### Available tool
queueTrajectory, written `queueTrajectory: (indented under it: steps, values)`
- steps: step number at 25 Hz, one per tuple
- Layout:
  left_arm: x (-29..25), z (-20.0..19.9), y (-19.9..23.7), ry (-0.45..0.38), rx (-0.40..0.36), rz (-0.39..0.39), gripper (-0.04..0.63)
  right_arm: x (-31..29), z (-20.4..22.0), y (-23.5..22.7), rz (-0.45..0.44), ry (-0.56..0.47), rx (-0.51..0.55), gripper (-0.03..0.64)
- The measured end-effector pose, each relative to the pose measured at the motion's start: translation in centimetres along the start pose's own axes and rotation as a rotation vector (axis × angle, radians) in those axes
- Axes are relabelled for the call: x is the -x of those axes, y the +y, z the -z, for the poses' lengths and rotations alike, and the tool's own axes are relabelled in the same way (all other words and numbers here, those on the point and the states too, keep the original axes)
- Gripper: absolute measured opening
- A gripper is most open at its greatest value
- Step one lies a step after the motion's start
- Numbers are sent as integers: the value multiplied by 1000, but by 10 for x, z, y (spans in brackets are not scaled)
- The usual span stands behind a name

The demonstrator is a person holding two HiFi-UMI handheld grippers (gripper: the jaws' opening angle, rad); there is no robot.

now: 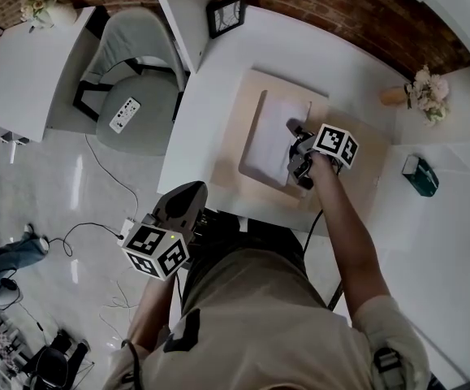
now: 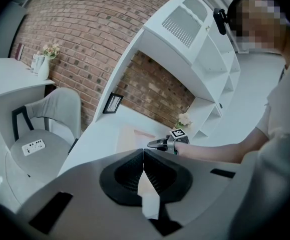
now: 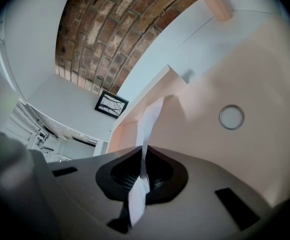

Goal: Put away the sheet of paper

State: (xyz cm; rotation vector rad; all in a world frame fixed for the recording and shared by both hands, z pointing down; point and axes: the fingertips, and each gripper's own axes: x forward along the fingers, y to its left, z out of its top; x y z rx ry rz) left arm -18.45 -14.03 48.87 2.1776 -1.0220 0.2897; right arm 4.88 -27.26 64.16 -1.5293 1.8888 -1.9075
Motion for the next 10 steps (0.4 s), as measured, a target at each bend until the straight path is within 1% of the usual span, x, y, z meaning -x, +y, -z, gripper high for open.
queueTrajectory:
  steps: [10]
  values:
    - [13, 2, 4, -15, 3, -12, 17, 0, 3, 1, 4, -10, -1, 28]
